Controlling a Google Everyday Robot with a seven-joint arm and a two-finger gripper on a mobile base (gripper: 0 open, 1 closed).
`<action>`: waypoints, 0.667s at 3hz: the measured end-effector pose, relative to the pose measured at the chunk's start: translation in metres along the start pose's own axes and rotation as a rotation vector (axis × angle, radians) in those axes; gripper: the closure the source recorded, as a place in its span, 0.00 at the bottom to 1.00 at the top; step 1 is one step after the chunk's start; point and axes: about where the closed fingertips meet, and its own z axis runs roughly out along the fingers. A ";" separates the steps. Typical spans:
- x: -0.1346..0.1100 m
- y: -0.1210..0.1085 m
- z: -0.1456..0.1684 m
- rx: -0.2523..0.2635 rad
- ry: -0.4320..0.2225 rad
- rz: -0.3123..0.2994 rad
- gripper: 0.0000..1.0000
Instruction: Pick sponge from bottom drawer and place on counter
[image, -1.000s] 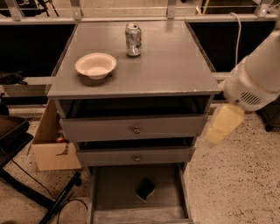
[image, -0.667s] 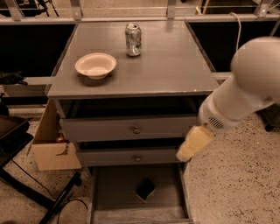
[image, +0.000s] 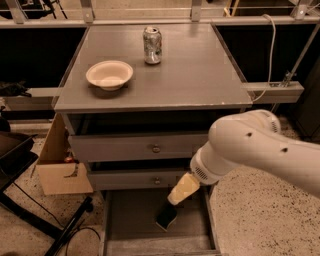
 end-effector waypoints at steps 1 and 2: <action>0.002 0.007 0.041 0.039 0.038 0.022 0.00; 0.000 0.008 0.045 0.051 0.041 0.086 0.00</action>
Offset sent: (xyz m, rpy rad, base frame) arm 0.0028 0.0134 -0.0387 -0.0469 0.0047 -0.0317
